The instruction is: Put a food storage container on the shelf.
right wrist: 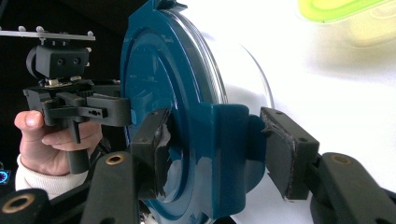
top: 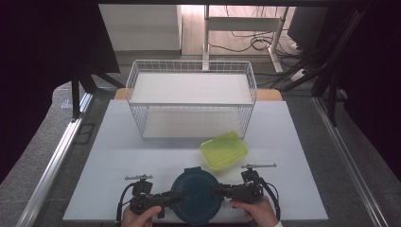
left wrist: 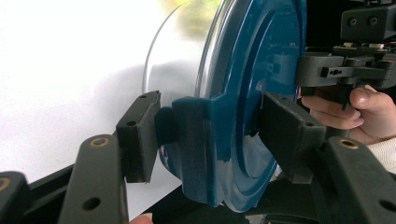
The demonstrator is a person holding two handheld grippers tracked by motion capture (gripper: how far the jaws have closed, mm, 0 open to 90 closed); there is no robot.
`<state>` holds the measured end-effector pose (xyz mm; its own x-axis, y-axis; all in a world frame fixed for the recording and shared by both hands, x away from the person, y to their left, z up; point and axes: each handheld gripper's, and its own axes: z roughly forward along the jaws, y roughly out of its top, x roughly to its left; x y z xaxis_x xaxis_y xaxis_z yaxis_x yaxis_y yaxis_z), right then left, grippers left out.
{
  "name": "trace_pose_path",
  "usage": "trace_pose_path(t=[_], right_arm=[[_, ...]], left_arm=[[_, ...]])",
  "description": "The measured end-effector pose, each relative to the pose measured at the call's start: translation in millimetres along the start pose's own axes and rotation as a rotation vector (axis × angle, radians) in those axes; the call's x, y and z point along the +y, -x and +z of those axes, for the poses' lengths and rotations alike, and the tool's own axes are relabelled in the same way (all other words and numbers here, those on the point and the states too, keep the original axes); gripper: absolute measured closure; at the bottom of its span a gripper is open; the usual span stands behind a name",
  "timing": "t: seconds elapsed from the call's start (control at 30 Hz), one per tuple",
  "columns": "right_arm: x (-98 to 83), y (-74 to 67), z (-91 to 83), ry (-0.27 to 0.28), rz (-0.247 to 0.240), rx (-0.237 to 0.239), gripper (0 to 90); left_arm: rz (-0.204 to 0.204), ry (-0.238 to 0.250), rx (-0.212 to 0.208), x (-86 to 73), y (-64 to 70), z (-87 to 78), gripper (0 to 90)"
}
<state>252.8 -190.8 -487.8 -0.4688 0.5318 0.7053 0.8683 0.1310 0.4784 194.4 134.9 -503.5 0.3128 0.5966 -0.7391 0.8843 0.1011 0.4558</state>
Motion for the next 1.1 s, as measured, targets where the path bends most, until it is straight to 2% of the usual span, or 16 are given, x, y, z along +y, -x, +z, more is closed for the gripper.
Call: trace_pose_path(t=[0.3,0.57,0.7,1.1], right_arm=[[7.8,-2.5,-1.8,0.013,0.003,0.000,44.7],[18.9,-7.0,-2.0,0.017,-0.020,-0.002,44.7],[25.0,-10.3,-3.3,0.028,-0.025,0.006,44.7],[38.9,-18.3,-9.4,0.058,-0.045,0.028,44.7]], left_arm=[[0.009,0.014,0.005,7.8,3.3,-1.8,39.9],[0.011,0.020,0.003,18.4,5.4,-6.8,40.0],[0.042,0.030,0.013,25.7,10.6,-11.9,40.0],[0.082,0.040,0.025,44.8,22.5,-21.6,40.4]])
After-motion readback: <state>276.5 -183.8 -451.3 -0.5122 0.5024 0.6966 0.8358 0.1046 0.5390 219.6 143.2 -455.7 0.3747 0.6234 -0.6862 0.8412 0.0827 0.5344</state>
